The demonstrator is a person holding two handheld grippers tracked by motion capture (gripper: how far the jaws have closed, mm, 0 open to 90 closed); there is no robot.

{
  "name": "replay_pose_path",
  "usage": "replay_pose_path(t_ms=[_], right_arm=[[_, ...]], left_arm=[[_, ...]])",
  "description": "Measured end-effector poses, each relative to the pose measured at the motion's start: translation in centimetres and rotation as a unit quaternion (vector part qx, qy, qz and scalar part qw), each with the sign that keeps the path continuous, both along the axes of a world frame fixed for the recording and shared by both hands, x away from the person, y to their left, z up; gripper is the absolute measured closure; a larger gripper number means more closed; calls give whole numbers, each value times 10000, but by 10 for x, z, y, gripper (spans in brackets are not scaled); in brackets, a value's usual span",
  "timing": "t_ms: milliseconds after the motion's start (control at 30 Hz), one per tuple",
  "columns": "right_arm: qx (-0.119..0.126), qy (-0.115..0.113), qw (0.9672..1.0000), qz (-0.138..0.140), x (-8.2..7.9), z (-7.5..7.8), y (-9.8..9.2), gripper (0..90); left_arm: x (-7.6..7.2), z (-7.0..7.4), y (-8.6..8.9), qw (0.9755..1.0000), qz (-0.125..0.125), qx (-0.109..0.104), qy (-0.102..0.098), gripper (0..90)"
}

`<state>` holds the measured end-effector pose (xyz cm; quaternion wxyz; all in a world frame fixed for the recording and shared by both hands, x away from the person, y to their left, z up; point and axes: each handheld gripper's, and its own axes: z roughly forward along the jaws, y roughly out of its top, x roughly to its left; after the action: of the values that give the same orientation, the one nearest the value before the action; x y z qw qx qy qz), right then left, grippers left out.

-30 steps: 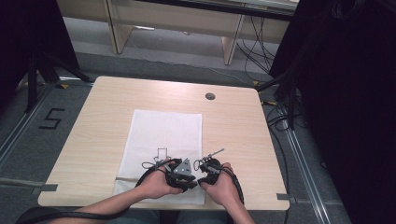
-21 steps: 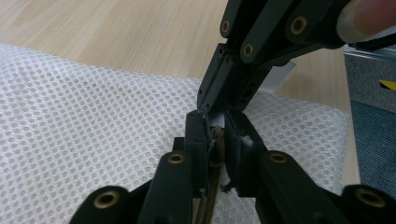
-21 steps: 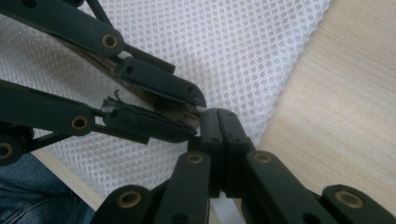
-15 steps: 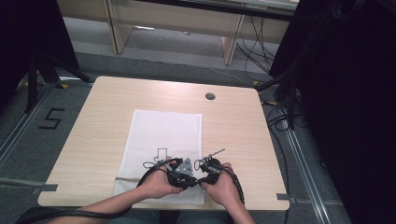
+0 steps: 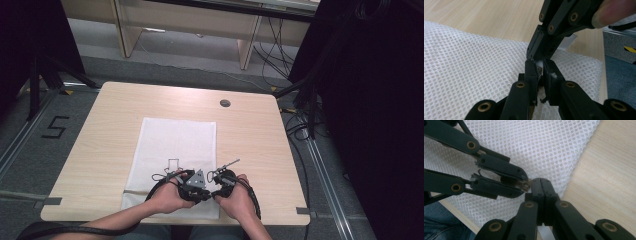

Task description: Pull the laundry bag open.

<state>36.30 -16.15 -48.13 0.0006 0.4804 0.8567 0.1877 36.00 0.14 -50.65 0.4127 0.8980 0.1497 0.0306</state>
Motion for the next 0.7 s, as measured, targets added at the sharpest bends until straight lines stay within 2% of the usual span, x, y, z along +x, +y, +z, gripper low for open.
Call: replay_pose_path(t_ms=[67,100,133,167,267,300,333,367,433,500,533,567,600,700], right_arm=[[8,-6,10000,26,0,0,0,900],[-38,2,10000,-27,-1,0,1,900],[-38,2,10000,-27,-1,0,1,900],[-74,-46,9999,58,0,0,2,900],[-40,28,10000,59,1,0,2,900],[-36,34,10000,14,0,0,3,900],[-83,-12,9999,-57,0,-1,3,900],[-139,-42,9999,4,0,-1,2,900],[-86,-6,9999,-74,0,-1,3,900],[-51,1,10000,61,1,0,2,900],[-40,18,10000,4,0,0,2,900],[-91,-80,9999,98,1,-1,1,900],[-93,-54,9999,78,1,-1,1,900],[-122,-53,9999,23,0,-1,2,900]], left_arm=[[-1,1,2,10000,-7,39,-14,820],[-1,3,6,10000,6,-14,7,821],[-1,3,6,10000,6,-14,7,875],[0,5,10,9999,27,-64,108,871],[-1,4,12,9999,33,-72,98,870],[-1,3,12,10000,8,-12,41,870],[-1,2,11,10000,23,-47,70,870],[0,2,11,10000,-22,-31,42,870],[0,2,11,9999,25,-58,82,870],[0,3,12,10000,-35,-29,14,871],[0,2,12,10000,-2,-24,49,870],[0,3,12,10000,-31,-15,31,871],[0,3,12,9999,23,-58,113,871],[1,4,13,9999,-18,-52,111,872]])
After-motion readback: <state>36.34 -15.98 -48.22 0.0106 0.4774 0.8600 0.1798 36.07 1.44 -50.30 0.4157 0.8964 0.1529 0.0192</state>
